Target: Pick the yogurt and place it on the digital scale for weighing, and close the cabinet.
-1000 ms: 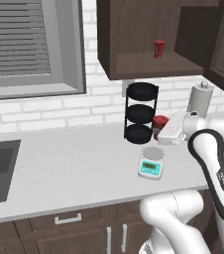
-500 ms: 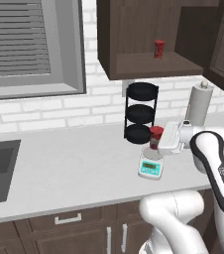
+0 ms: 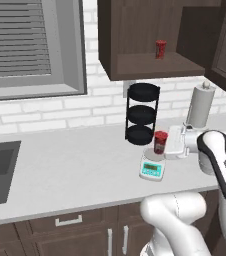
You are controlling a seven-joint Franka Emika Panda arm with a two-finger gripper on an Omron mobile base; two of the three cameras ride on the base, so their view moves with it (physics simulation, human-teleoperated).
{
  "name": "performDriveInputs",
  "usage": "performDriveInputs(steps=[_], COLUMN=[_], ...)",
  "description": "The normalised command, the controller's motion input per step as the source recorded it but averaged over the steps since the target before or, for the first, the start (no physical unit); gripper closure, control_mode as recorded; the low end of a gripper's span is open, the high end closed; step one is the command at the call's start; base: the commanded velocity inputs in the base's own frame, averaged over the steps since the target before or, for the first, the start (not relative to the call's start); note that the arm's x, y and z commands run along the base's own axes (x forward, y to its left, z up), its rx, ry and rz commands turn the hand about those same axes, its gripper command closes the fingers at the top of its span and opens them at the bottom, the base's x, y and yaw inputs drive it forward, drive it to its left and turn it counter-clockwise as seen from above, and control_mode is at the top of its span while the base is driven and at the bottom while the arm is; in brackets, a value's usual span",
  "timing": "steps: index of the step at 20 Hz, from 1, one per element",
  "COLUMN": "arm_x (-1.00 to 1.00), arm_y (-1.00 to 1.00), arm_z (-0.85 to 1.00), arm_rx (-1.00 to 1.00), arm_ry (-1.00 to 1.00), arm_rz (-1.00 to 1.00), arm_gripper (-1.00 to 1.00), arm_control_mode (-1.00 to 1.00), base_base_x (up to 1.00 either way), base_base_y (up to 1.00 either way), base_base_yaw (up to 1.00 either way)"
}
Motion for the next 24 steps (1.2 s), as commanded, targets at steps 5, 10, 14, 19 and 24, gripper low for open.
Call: performDriveInputs(steps=[5, 10, 14, 19, 24], arm_x=[0.25, 0.26, 0.01, 0.08, 0.17], arm_y=[-0.37, -0.30, -0.12, -0.03, -0.01], arm_z=[-0.16, -0.21, -0.20, -0.31, -0.19], arm_rx=[0.00, 0.00, 0.00, 0.00, 0.00], arm_ry=[0.00, 0.00, 0.00, 0.00, -0.04], arm_rz=[0.06, 0.03, 0.07, 0.10, 0.10], arm_gripper=[1.00, 1.00, 1.00, 1.00, 1.00], arm_control_mode=[-1.00, -1.00, -1.00, -1.00, -1.00], base_base_x=[0.00, 0.00, 0.00, 0.00, 0.00], base_base_y=[0.00, 0.00, 0.00, 0.00, 0.00], base_base_yaw=[0.00, 0.00, 0.00, 0.00, 0.00])
